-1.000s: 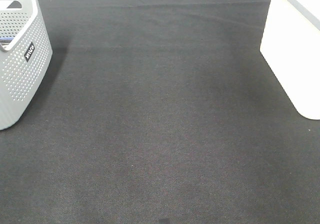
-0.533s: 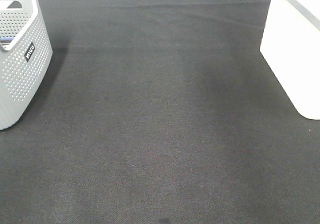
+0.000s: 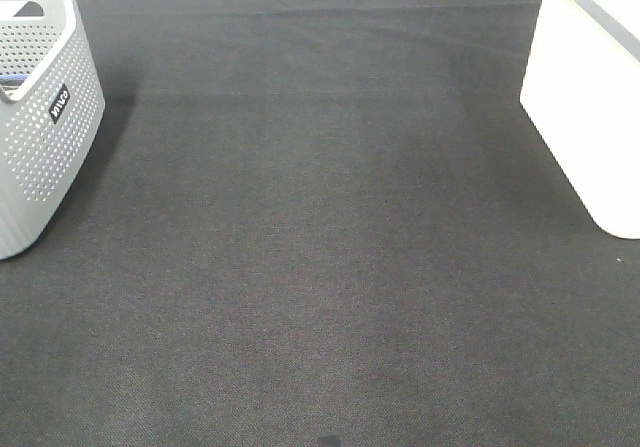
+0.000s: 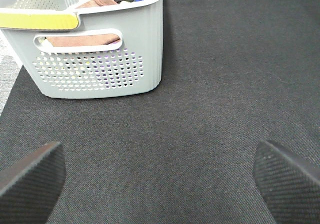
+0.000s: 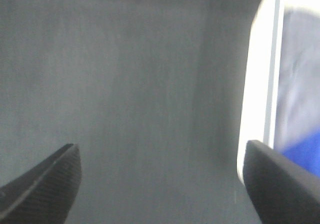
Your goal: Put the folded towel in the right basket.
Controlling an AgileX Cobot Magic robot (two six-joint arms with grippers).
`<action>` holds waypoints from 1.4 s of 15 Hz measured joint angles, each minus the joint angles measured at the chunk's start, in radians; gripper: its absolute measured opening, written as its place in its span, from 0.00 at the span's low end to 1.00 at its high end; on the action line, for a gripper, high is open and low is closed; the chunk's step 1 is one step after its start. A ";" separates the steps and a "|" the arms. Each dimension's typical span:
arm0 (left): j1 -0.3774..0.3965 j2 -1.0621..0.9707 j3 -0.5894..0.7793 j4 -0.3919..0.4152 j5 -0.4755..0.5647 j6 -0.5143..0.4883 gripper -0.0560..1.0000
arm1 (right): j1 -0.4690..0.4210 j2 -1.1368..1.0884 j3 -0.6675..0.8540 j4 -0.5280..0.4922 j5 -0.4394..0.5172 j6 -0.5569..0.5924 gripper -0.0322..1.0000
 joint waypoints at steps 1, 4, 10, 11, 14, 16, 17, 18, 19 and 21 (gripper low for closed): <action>0.000 0.000 0.000 0.000 0.000 0.000 0.97 | 0.000 -0.057 0.086 -0.011 -0.001 0.005 0.83; 0.000 0.000 0.000 0.000 0.000 0.000 0.97 | 0.000 -0.257 0.383 -0.023 -0.001 0.021 0.83; 0.000 0.000 0.000 0.000 0.000 0.000 0.97 | 0.000 -0.673 0.875 -0.027 -0.001 0.026 0.83; 0.000 0.000 0.000 0.000 0.000 0.000 0.97 | 0.000 -0.747 0.940 -0.038 -0.001 0.026 0.83; 0.000 0.000 0.000 0.000 0.000 0.000 0.97 | 0.000 -0.964 1.087 -0.097 0.000 0.025 0.83; 0.000 0.000 0.000 0.000 0.000 0.000 0.97 | 0.000 -1.114 1.148 -0.135 -0.008 0.025 0.83; 0.000 0.000 0.000 0.000 0.000 0.000 0.97 | 0.000 -1.175 1.171 -0.147 -0.037 0.025 0.83; 0.000 0.000 0.000 0.000 0.000 0.000 0.97 | 0.000 -1.260 1.213 -0.154 -0.084 0.022 0.83; 0.000 0.000 0.000 0.000 0.000 0.000 0.97 | 0.000 -1.308 1.234 -0.154 -0.111 0.018 0.83; 0.000 0.000 0.000 0.000 0.000 0.000 0.97 | 0.000 -1.341 1.242 -0.154 -0.132 0.016 0.83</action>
